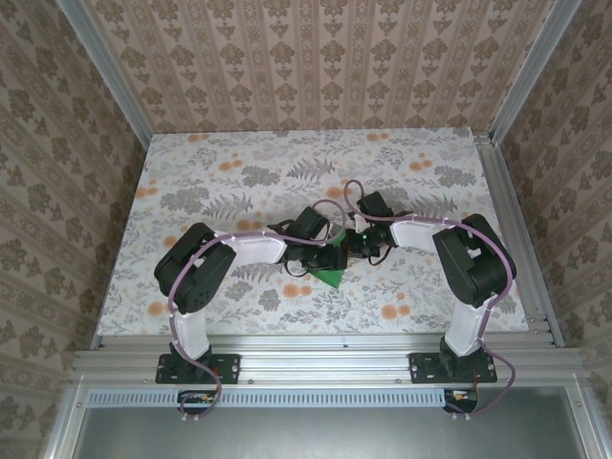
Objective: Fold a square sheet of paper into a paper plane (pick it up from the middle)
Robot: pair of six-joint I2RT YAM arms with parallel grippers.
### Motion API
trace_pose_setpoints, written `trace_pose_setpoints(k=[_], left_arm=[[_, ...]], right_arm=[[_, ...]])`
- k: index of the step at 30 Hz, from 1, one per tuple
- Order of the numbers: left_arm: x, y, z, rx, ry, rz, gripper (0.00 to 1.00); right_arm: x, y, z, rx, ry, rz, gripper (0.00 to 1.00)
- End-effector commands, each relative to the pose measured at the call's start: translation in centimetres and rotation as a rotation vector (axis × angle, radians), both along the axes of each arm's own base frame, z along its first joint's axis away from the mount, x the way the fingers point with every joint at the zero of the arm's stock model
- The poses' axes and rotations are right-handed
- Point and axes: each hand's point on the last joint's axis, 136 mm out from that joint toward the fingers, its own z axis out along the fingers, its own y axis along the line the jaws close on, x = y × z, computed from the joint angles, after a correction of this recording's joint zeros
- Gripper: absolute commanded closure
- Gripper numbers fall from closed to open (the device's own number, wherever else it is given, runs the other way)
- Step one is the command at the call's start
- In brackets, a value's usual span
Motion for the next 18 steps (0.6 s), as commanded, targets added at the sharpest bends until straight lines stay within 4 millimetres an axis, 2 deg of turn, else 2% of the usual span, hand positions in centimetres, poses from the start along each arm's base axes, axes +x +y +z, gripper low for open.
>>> trace_pose_setpoints(k=[1, 6, 13, 18], left_arm=[[-0.8, 1.4, -2.3, 0.071, 0.001, -0.009, 0.49], [-0.8, 1.2, -1.8, 0.046, -0.018, -0.007, 0.50], [-0.7, 1.1, -1.0, 0.020, -0.040, -0.013, 0.63], [-0.9, 1.1, -1.0, 0.008, -0.041, -0.018, 0.68]], right_arm=[[-1.7, -1.2, -1.2, -0.030, 0.068, -0.016, 0.89], [-1.4, -1.3, -0.7, 0.010, 0.062, -0.032, 0.90], [-1.0, -1.5, 0.7, 0.068, 0.046, -0.054, 0.89], [-1.1, -1.7, 1.0, 0.088, 0.046, -0.060, 0.90]])
